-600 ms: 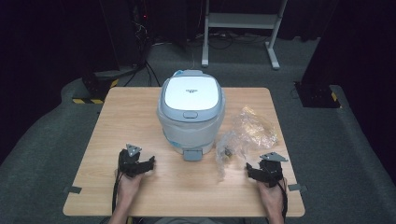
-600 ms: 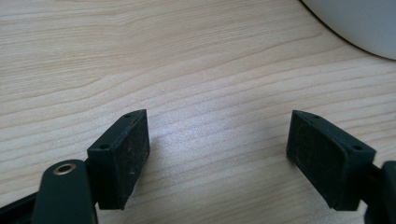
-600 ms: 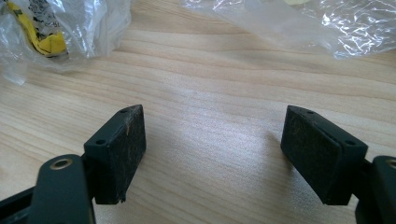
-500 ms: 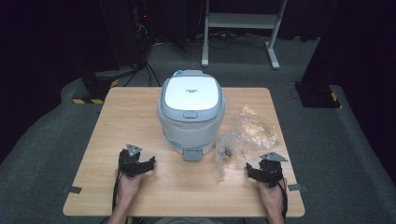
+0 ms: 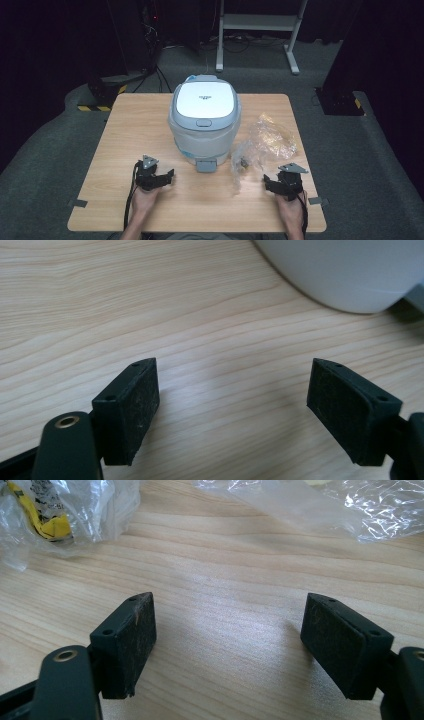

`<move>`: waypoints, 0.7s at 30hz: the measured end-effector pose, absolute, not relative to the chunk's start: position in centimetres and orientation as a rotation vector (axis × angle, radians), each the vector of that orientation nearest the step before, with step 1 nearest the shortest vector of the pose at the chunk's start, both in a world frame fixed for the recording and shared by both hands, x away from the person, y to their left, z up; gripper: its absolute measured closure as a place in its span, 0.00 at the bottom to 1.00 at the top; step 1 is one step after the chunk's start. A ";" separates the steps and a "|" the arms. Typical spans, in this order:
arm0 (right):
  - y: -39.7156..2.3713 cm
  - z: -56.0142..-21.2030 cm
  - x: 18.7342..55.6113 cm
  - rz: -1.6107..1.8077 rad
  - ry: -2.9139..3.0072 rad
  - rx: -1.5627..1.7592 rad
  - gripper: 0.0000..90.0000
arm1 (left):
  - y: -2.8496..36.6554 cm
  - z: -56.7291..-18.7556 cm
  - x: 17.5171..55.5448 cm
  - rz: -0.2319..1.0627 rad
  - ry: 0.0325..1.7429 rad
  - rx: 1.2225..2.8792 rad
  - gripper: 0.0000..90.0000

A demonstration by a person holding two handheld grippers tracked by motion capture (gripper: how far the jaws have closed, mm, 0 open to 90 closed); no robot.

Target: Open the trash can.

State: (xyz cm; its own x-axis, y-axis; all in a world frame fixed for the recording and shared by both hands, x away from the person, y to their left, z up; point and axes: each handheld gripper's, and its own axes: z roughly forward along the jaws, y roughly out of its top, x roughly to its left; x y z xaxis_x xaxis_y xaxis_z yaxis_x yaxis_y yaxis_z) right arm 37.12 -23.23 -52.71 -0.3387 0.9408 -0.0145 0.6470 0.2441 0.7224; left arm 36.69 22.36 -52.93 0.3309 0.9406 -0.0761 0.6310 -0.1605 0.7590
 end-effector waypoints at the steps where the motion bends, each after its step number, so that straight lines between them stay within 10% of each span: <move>1: -23.2 -52.7 37.1 0.874 2.073 1.447 0.25 | 22.1 -52.9 36.7 0.541 1.377 1.883 0.23; 21: -23.2 -52.7 37.1 0.873 2.073 1.448 0.25 | 16.5 -52.1 38.2 0.444 1.256 1.902 0.16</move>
